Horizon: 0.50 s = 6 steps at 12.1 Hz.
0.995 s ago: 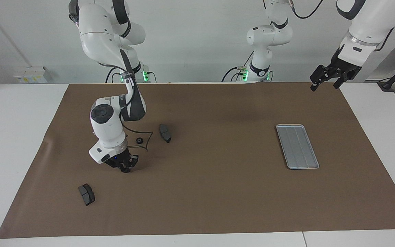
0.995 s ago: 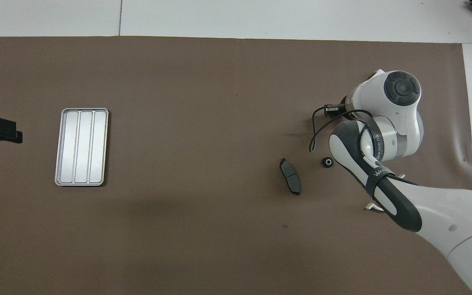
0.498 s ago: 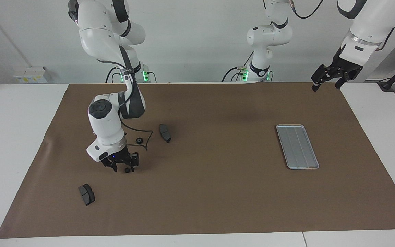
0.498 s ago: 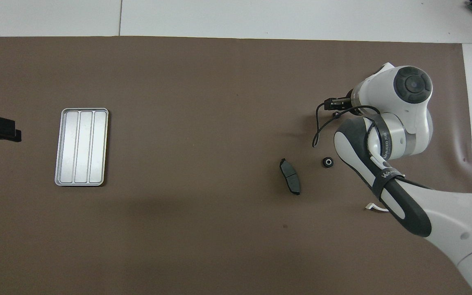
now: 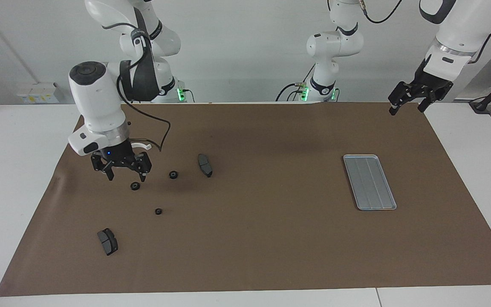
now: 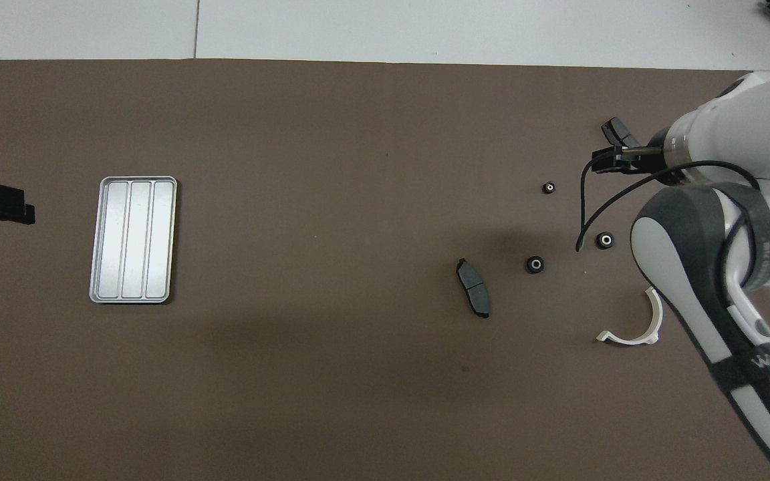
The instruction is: Place bearing gear from tray to pile
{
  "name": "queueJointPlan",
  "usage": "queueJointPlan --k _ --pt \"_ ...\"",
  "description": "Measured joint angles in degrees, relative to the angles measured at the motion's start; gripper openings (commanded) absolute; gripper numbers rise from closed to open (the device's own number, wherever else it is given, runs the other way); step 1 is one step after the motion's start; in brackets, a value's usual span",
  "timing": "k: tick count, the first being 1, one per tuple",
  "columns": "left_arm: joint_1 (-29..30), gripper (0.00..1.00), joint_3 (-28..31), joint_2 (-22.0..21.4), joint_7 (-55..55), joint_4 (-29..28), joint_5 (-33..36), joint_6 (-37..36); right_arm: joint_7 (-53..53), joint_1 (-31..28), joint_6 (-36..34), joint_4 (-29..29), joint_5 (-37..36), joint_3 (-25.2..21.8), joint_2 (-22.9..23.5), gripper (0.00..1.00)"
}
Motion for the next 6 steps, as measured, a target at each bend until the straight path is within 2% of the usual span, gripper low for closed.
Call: queueJointPlan --k 3,6 --pt "0.0 1.0 0.0 3.1 0.0 4.2 0.0 -0.1 0.0 0.3 -5.6 1.7 1.5 0.1 -2.6 1.0" --pt "0.0 1.0 0.0 4.1 0.0 5.0 0.0 -0.1 0.0 0.3 -10.2 6.0 3.1 0.1 -2.6 1.0"
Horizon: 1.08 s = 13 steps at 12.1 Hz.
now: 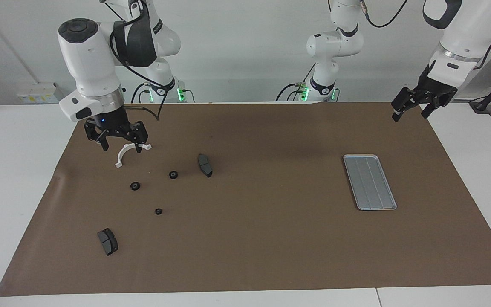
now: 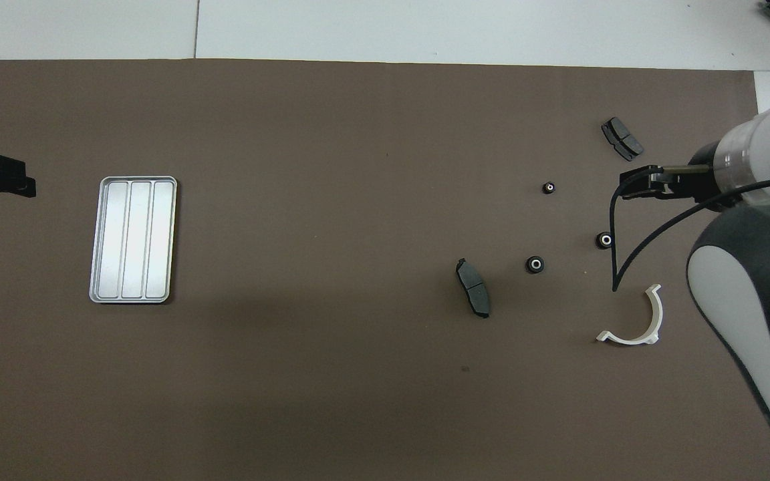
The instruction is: Place bearing gear from tray to pile
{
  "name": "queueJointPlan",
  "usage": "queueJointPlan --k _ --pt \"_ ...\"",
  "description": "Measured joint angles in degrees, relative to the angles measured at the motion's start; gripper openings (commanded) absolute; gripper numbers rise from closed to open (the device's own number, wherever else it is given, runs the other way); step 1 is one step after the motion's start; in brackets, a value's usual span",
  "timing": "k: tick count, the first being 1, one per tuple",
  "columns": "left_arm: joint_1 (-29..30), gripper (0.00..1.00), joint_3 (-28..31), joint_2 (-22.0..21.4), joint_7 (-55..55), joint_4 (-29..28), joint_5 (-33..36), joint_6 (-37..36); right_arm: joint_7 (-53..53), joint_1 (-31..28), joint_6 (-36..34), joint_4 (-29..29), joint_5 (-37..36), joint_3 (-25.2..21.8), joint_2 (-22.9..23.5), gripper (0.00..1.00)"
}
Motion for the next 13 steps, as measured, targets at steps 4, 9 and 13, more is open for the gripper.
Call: queueJointPlan --k 4,9,13 --pt "0.0 1.0 -0.1 0.1 0.0 0.0 0.0 0.0 0.0 -0.1 -7.8 4.5 0.0 0.0 0.0 1.0" --pt "0.0 1.0 -0.1 0.1 0.0 0.0 0.0 -0.1 0.0 0.1 -11.2 4.8 0.0 0.0 0.1 1.0" --pt "0.0 1.0 0.1 0.1 0.0 0.0 0.0 -0.1 0.1 0.1 -11.2 4.8 0.0 0.0 0.0 1.0"
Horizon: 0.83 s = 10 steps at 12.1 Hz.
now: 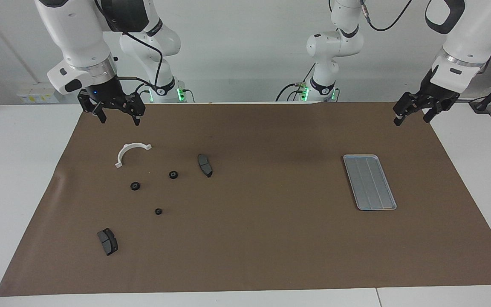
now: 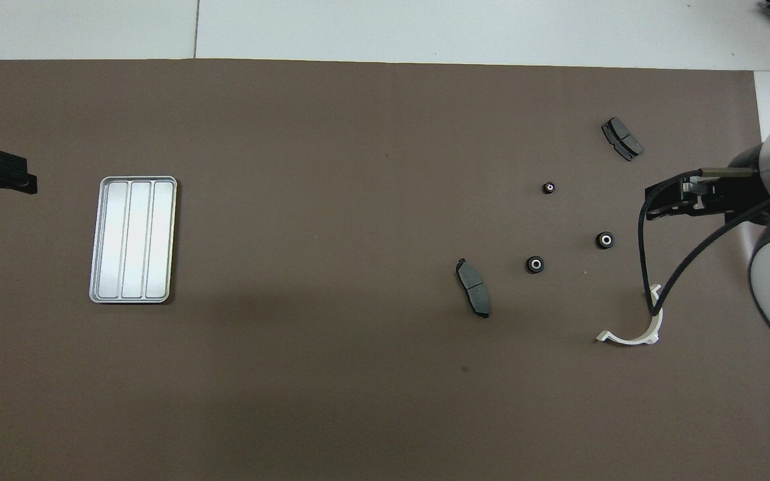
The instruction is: Place bearing gear from tray to pile
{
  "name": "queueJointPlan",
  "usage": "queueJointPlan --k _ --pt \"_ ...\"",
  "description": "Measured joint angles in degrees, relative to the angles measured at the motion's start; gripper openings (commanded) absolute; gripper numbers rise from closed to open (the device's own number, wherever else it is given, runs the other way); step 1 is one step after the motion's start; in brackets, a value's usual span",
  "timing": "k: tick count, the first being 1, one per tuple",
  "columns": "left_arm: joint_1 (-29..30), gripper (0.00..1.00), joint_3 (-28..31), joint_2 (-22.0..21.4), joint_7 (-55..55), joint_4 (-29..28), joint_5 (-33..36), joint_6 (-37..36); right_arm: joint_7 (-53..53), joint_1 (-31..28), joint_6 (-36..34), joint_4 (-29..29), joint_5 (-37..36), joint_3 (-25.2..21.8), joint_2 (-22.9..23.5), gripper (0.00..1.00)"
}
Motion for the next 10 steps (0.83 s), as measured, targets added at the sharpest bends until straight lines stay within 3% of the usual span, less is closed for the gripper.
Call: queueJointPlan --k 10 --pt "0.1 1.0 0.4 0.0 0.0 0.0 0.0 0.3 1.7 0.0 0.0 -0.1 0.0 0.0 0.0 1.0"
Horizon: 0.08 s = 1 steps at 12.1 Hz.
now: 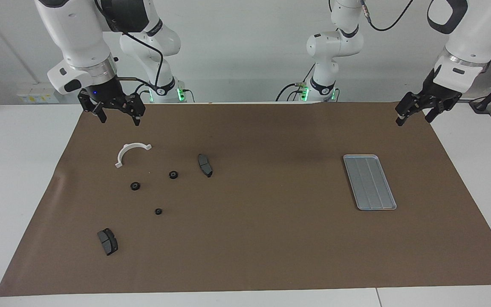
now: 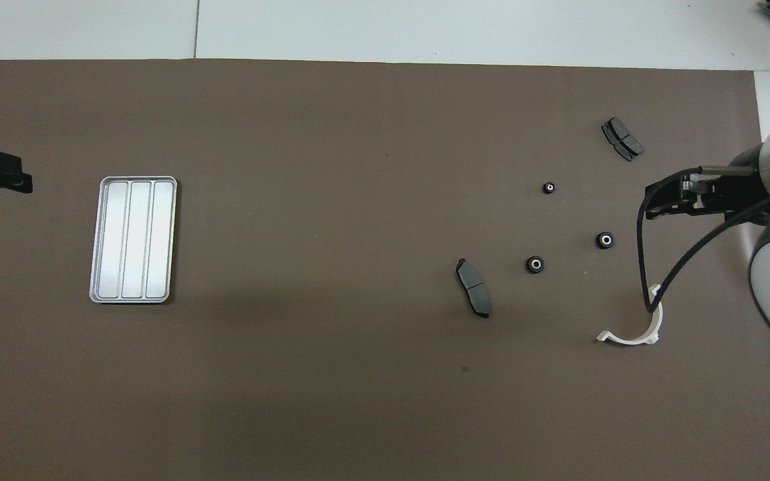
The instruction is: Place bearing gear from tray to pile
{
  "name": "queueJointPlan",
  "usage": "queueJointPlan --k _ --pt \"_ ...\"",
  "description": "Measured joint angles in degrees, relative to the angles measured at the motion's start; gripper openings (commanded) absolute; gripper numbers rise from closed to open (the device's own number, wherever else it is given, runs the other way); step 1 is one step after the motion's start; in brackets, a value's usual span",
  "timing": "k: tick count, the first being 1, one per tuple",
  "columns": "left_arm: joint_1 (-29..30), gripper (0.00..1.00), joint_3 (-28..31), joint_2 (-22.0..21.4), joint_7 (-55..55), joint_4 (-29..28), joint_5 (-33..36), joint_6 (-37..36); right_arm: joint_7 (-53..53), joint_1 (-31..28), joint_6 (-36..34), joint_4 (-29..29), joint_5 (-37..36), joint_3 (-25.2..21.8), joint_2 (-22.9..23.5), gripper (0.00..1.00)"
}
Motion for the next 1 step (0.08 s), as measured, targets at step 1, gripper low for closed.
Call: queueJointPlan --k 1 --pt "0.0 1.0 0.0 0.0 0.0 0.0 0.0 0.0 0.0 0.0 0.0 0.0 0.0 0.0 0.0 1.0"
